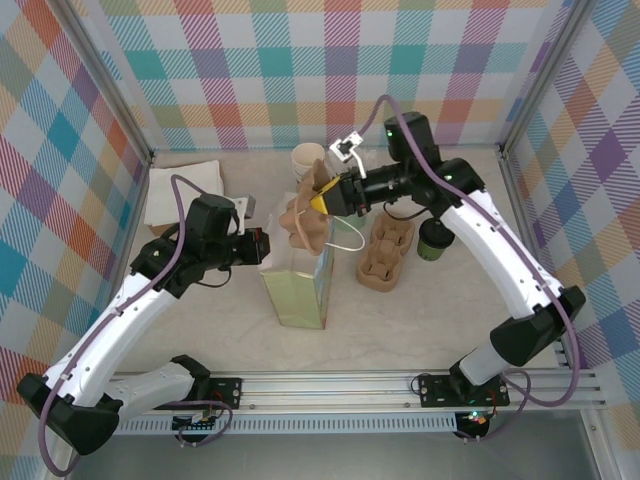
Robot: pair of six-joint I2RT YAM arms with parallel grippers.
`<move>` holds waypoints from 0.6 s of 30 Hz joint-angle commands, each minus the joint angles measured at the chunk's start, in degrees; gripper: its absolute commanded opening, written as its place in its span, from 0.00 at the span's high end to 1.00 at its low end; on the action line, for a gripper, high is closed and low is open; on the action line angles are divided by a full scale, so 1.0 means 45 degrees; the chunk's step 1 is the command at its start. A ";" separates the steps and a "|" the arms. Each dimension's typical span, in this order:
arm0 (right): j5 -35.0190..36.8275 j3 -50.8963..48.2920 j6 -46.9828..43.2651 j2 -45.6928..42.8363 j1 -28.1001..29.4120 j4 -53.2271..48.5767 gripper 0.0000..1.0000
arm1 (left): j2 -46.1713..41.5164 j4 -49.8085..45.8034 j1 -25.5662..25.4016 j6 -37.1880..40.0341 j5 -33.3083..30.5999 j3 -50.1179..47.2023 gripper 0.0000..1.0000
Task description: Pack the takeout coffee
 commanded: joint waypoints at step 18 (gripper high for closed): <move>-0.0749 0.0529 0.0192 0.1927 0.0299 -0.1213 0.75 | 0.0114 0.0672 -0.0596 0.0080 -0.0278 0.0326 1.00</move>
